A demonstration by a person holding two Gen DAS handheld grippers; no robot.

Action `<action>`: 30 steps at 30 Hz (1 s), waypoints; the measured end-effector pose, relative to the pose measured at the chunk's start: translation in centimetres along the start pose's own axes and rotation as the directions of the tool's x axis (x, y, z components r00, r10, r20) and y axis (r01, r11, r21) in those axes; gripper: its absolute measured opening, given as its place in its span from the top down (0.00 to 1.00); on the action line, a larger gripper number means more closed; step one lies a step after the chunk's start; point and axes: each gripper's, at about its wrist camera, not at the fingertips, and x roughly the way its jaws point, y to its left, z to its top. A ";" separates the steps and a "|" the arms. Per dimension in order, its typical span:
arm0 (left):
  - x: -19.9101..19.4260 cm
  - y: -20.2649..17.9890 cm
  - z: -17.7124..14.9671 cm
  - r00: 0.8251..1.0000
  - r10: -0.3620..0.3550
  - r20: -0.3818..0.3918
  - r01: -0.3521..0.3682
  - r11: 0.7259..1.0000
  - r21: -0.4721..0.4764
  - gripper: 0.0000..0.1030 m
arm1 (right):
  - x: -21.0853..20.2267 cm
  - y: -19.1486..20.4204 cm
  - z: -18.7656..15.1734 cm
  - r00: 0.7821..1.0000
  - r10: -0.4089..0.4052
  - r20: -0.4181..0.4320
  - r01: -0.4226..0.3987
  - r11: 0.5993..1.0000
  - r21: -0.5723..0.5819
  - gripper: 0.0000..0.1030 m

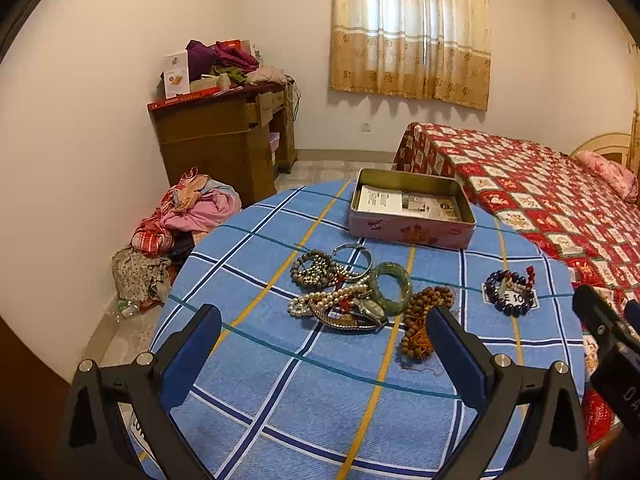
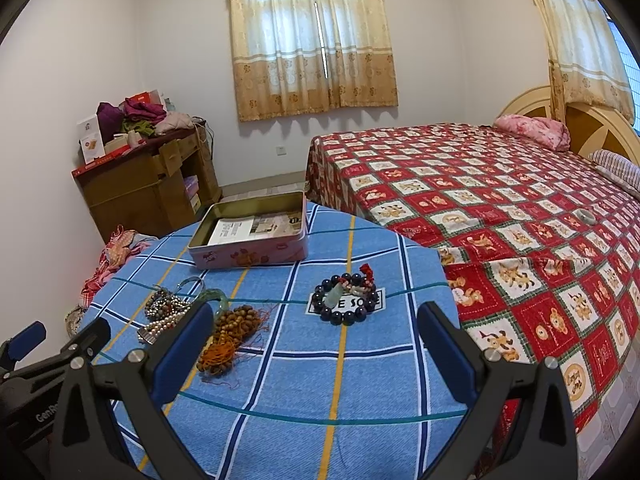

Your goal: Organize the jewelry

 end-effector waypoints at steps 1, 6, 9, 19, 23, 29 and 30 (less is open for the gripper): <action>0.1 0.0 0.0 1.000 0.004 -0.006 -0.004 1.000 0.002 0.01 | 0.0 0.0 0.0 1.000 -0.001 0.000 0.001 1.000 0.000 0.00; -0.1 -0.2 -0.1 1.000 0.021 -0.002 -0.021 0.999 0.028 0.01 | 0.1 0.2 0.0 1.000 0.000 -0.008 0.000 1.000 -0.004 0.00; 0.0 -0.1 -0.2 1.000 0.023 -0.001 -0.023 0.999 0.025 0.01 | 0.0 0.3 0.1 1.000 -0.001 -0.004 0.001 1.000 -0.001 0.00; 0.5 0.1 -0.2 0.999 0.000 -0.047 -0.001 1.000 -0.021 0.01 | 0.0 0.3 0.0 1.000 0.008 -0.011 -0.008 1.000 -0.005 0.00; 0.5 0.0 -0.2 0.999 0.009 -0.052 -0.009 1.000 -0.007 0.01 | 0.2 0.3 -0.1 1.000 0.010 -0.022 -0.010 1.000 -0.002 0.00; 0.5 0.0 -0.2 0.998 0.010 -0.056 -0.011 1.000 -0.003 0.01 | 0.4 0.4 -0.2 0.999 0.015 -0.032 -0.015 1.000 -0.002 0.00; 0.5 0.0 -0.2 0.999 0.014 -0.052 -0.014 1.000 0.000 0.01 | 0.4 0.4 -0.2 0.999 0.016 -0.031 -0.016 1.000 -0.001 0.00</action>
